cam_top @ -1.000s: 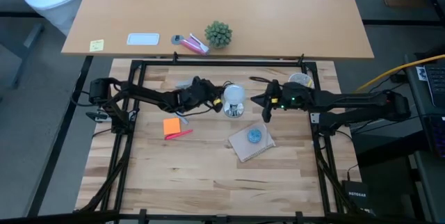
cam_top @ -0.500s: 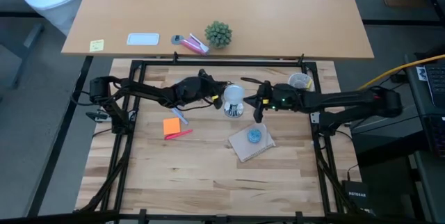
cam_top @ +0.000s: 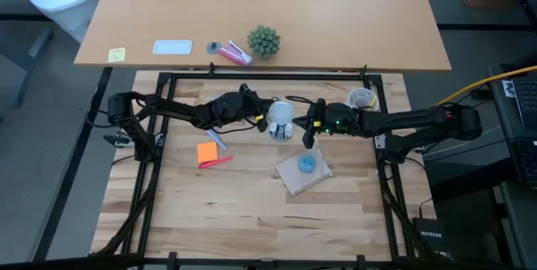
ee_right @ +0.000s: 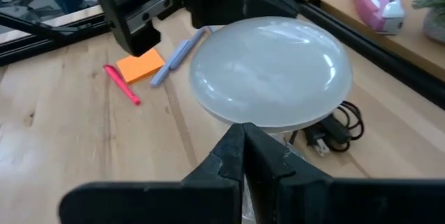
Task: Screw lightbulb
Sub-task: Remove the lightbulb from the lamp
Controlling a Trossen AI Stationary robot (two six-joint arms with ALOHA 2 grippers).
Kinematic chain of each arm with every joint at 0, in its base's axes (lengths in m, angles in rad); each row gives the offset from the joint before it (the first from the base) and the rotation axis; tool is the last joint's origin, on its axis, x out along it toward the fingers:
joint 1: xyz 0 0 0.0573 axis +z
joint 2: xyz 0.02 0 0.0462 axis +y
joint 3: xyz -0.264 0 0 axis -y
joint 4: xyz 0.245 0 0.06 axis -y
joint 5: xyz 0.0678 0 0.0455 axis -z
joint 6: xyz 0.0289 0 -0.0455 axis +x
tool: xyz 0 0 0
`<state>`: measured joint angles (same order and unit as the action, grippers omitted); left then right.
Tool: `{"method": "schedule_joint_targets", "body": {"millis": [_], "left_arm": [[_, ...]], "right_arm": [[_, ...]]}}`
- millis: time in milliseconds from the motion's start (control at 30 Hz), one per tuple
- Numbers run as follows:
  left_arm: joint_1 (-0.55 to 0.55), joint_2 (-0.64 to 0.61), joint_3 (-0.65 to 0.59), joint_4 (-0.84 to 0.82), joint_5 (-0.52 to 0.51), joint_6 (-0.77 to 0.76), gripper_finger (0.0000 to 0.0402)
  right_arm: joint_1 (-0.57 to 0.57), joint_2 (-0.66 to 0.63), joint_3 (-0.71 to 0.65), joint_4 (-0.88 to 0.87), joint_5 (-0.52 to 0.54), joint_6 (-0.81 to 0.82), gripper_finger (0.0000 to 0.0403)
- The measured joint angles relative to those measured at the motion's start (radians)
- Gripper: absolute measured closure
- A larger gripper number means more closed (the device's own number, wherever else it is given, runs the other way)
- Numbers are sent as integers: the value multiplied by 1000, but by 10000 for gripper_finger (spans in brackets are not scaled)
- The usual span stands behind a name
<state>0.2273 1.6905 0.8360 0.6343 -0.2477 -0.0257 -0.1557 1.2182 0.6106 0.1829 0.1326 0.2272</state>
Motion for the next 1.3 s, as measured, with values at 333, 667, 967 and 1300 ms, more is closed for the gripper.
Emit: {"method": "schedule_joint_targets", "body": {"millis": [333, 667, 967, 1300], "left_arm": [[-40, -4, 0, -44, -70, 0, 402], [-80, -2, 0, -53, -153, 2, 402], [-118, -1, -1, -58, -190, -1, 402], [-169, 3, -2, -22, -166, 0, 402]], "right_arm": [[0, 0, 0, -2, 59, 5, 391], [0, 0, -1, -9, 118, 6, 391], [-6, 0, -2, -15, 231, 8, 391], [-6, 14, -2, 21, 249, 8, 391]]}}
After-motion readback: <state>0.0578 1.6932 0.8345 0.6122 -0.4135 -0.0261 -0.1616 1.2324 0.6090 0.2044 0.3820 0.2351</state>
